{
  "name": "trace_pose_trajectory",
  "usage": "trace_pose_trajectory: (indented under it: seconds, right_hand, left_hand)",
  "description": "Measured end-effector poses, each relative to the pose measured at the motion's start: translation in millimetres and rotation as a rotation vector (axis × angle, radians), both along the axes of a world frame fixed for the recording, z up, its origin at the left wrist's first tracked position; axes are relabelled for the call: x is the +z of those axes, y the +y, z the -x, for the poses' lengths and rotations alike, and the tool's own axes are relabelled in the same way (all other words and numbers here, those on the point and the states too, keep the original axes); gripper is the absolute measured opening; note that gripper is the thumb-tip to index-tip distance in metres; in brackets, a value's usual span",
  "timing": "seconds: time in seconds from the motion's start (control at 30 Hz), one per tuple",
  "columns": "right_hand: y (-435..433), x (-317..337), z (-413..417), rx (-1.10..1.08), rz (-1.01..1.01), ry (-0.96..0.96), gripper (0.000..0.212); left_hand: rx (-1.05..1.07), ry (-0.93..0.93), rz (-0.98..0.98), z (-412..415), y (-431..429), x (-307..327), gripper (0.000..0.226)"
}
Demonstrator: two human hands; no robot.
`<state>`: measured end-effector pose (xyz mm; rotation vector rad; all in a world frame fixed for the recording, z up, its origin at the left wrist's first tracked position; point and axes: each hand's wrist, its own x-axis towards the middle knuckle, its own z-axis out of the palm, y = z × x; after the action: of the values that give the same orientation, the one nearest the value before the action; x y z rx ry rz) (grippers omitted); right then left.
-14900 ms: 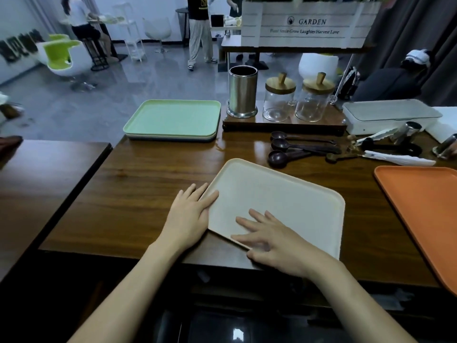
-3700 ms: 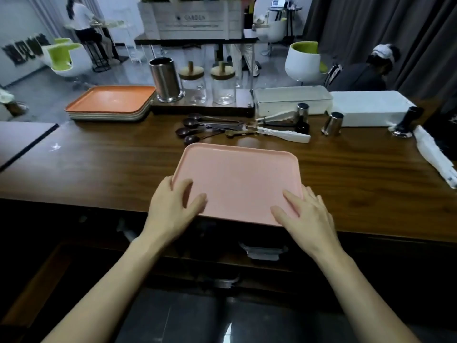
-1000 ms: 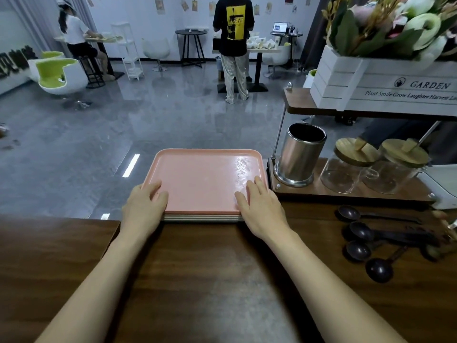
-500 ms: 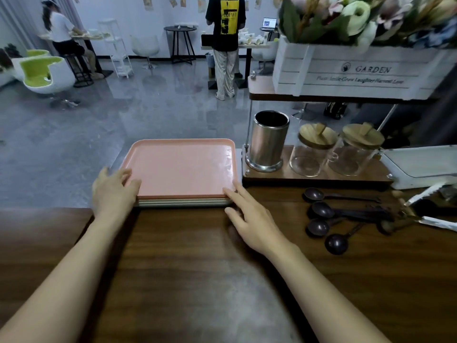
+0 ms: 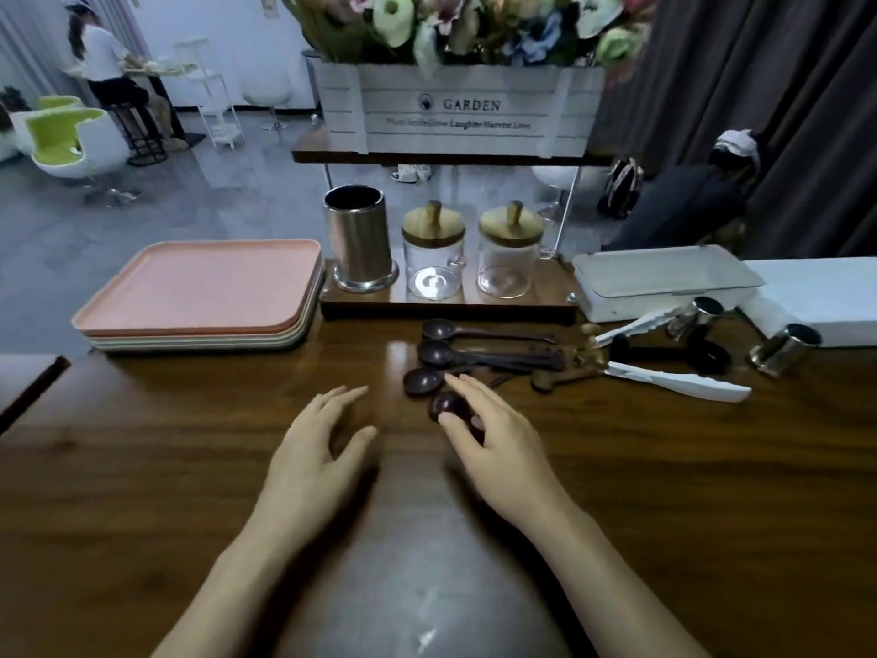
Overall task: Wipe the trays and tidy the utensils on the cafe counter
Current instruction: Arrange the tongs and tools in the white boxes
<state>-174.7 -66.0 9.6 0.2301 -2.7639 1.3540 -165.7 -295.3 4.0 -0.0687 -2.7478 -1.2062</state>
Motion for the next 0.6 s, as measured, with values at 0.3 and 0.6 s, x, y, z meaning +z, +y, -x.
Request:
trace_pose_trajectory:
  seconds: [0.3, 0.6]
  right_hand:
    - [100.0, 2.5, -33.6, -0.159, -0.007, -0.039, 0.052]
    - [210.8, 32.0, -33.2, -0.321, -0.041, -0.008, 0.047]
  left_hand:
    - [-0.270, -0.015, -0.004, -1.4, 115.3, 9.9, 0.050]
    - [-0.339, 0.035, -0.018, 38.6, 232.9, 39.5, 0.051]
